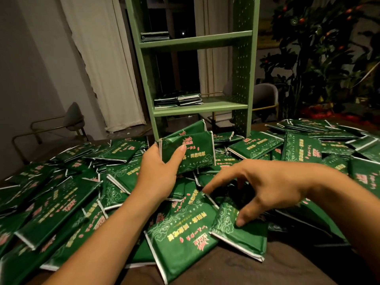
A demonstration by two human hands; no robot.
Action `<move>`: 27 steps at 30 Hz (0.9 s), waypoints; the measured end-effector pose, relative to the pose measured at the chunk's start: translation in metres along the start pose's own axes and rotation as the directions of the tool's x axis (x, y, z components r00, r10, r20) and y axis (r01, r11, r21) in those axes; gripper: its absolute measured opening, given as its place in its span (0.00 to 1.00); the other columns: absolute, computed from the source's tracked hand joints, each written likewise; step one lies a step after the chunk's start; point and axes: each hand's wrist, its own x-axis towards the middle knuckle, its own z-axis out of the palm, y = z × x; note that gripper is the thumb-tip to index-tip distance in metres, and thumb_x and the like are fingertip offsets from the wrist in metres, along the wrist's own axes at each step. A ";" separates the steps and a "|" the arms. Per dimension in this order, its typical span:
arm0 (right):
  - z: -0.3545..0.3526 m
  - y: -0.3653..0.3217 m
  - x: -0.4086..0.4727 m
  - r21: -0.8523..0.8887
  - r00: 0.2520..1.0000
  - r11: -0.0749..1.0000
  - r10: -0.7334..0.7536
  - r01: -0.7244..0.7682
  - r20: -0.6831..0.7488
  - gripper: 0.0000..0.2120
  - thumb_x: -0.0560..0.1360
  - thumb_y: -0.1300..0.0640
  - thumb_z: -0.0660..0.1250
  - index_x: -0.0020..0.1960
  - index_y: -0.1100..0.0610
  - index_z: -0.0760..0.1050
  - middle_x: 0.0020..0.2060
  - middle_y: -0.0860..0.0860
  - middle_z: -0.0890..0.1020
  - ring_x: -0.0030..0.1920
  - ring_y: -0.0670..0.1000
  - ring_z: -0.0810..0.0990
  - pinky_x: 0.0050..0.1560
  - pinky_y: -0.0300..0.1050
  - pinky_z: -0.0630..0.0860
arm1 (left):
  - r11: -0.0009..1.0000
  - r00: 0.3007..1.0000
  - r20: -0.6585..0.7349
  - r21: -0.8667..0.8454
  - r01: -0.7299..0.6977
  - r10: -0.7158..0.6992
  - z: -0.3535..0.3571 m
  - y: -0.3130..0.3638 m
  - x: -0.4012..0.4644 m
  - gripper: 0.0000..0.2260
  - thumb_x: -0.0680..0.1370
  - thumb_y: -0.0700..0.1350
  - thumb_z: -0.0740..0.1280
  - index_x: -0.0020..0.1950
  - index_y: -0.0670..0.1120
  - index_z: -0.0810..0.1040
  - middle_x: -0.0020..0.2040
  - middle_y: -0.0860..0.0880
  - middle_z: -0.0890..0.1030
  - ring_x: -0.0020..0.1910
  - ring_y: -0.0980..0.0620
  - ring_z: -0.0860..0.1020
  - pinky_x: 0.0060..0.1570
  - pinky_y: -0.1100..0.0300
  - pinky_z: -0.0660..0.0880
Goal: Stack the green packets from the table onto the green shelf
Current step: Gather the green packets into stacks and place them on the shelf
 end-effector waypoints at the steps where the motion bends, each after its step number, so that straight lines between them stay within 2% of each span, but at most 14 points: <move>1: 0.004 0.000 0.003 0.007 1.000 1.000 0.006 -0.006 -0.001 0.36 0.67 0.53 0.81 0.70 0.38 0.72 0.64 0.33 0.76 0.64 0.35 0.74 0.70 0.41 0.71 | 1.000 1.000 0.005 0.014 -0.003 0.003 0.001 -0.001 -0.001 0.03 0.80 0.47 0.70 0.48 0.49 0.81 0.44 0.55 0.85 0.44 0.58 0.83 0.47 0.59 0.78; 4: 0.014 -0.002 0.016 -0.011 0.999 1.000 0.002 -0.003 -0.040 0.40 0.65 0.51 0.82 0.73 0.38 0.69 0.68 0.33 0.73 0.67 0.36 0.72 0.71 0.36 0.67 | 0.998 1.000 0.008 0.067 -0.013 0.012 0.006 -0.005 -0.005 0.04 0.80 0.47 0.70 0.45 0.50 0.79 0.41 0.57 0.83 0.38 0.65 0.80 0.39 0.68 0.74; 5: 0.016 -0.003 0.019 -0.009 0.999 1.000 -0.005 0.005 -0.052 0.41 0.66 0.51 0.82 0.74 0.39 0.68 0.69 0.33 0.73 0.67 0.35 0.71 0.70 0.33 0.66 | 0.997 1.000 0.002 0.076 -0.011 0.011 0.007 -0.006 -0.005 0.05 0.80 0.48 0.70 0.45 0.51 0.79 0.40 0.57 0.83 0.38 0.66 0.80 0.38 0.69 0.73; 7: 0.018 -0.005 0.023 0.007 0.997 1.000 -0.018 0.018 -0.075 0.39 0.66 0.50 0.81 0.74 0.41 0.69 0.66 0.34 0.76 0.65 0.36 0.74 0.67 0.32 0.69 | 0.996 1.000 -0.020 0.094 0.004 -0.002 0.008 -0.008 -0.005 0.06 0.79 0.49 0.71 0.45 0.49 0.79 0.41 0.54 0.83 0.41 0.59 0.81 0.41 0.61 0.75; 9: 0.021 -0.007 0.027 0.006 0.994 1.000 -0.016 0.016 -0.104 0.35 0.67 0.49 0.80 0.71 0.43 0.72 0.59 0.36 0.80 0.59 0.38 0.78 0.63 0.35 0.74 | 0.994 0.999 -0.030 0.104 0.014 -0.010 0.010 -0.010 -0.005 0.10 0.79 0.51 0.71 0.46 0.46 0.79 0.42 0.49 0.83 0.43 0.51 0.82 0.45 0.54 0.77; 11: 0.024 -0.008 0.032 -0.036 0.991 0.999 -0.013 0.009 -0.131 0.29 0.68 0.47 0.79 0.68 0.44 0.76 0.54 0.38 0.81 0.55 0.41 0.79 0.59 0.38 0.76 | 0.995 0.999 -0.030 0.097 0.023 -0.020 0.011 -0.009 -0.006 0.11 0.79 0.53 0.70 0.45 0.45 0.78 0.42 0.48 0.82 0.43 0.48 0.81 0.45 0.52 0.76; 13: 0.025 -0.009 0.036 -0.062 0.990 0.998 -0.018 0.010 -0.142 0.23 0.69 0.46 0.79 0.62 0.45 0.80 0.51 0.40 0.81 0.52 0.41 0.79 0.56 0.37 0.76 | 0.994 0.999 -0.030 0.105 0.028 -0.025 0.011 -0.008 -0.006 0.12 0.79 0.53 0.70 0.44 0.45 0.77 0.40 0.48 0.81 0.41 0.50 0.80 0.42 0.54 0.75; 17: 0.028 -0.009 0.039 -0.067 0.990 0.998 -0.019 0.010 -0.142 0.13 0.70 0.47 0.78 0.53 0.46 0.80 0.48 0.41 0.80 0.47 0.41 0.79 0.47 0.35 0.75 | 0.997 0.999 -0.024 0.078 0.030 -0.029 0.009 -0.005 -0.006 0.08 0.79 0.50 0.71 0.42 0.49 0.78 0.36 0.55 0.81 0.35 0.62 0.79 0.37 0.63 0.72; 19: 0.029 -0.008 0.040 -0.071 0.985 0.996 -0.058 0.047 -0.163 0.10 0.71 0.48 0.77 0.50 0.45 0.80 0.47 0.40 0.79 0.47 0.41 0.78 0.49 0.37 0.75 | 0.996 0.998 0.006 0.063 0.058 -0.059 0.007 -0.005 -0.004 0.07 0.79 0.50 0.71 0.44 0.49 0.79 0.39 0.54 0.83 0.39 0.60 0.81 0.40 0.62 0.73; 21: 0.025 -0.007 0.037 0.002 0.983 0.997 -0.078 0.079 -0.166 0.08 0.72 0.50 0.77 0.49 0.48 0.80 0.46 0.43 0.81 0.46 0.43 0.80 0.50 0.39 0.77 | 0.994 0.993 0.040 0.009 0.109 -0.109 0.002 -0.005 -0.001 0.06 0.78 0.50 0.72 0.48 0.49 0.81 0.43 0.52 0.86 0.45 0.53 0.83 0.47 0.55 0.77; 23: 0.016 -0.005 0.033 0.141 0.982 0.982 -0.099 0.122 -0.162 0.07 0.74 0.54 0.76 0.49 0.53 0.80 0.42 0.46 0.83 0.41 0.43 0.81 0.44 0.37 0.77 | 0.987 0.986 0.051 -0.022 0.158 -0.157 -0.003 -0.002 0.006 0.05 0.78 0.50 0.72 0.48 0.49 0.81 0.44 0.51 0.86 0.47 0.50 0.84 0.50 0.54 0.78; 25: 0.008 -0.001 0.028 0.273 0.968 0.946 -0.116 0.176 -0.223 0.07 0.75 0.57 0.74 0.49 0.58 0.80 0.41 0.48 0.83 0.41 0.45 0.81 0.45 0.39 0.78 | 0.981 0.981 0.034 -0.040 0.192 -0.191 -0.008 0.003 0.011 0.05 0.79 0.49 0.71 0.46 0.49 0.80 0.44 0.50 0.84 0.44 0.52 0.83 0.42 0.60 0.77; 27: 0.002 0.004 0.025 0.433 0.936 0.872 -0.073 0.227 -0.343 0.07 0.75 0.58 0.73 0.49 0.60 0.78 0.41 0.51 0.82 0.41 0.47 0.80 0.45 0.39 0.77 | 0.966 0.973 0.010 -0.119 0.229 -0.229 -0.008 0.007 0.016 0.07 0.80 0.43 0.69 0.42 0.46 0.78 0.39 0.48 0.82 0.34 0.53 0.81 0.29 0.67 0.73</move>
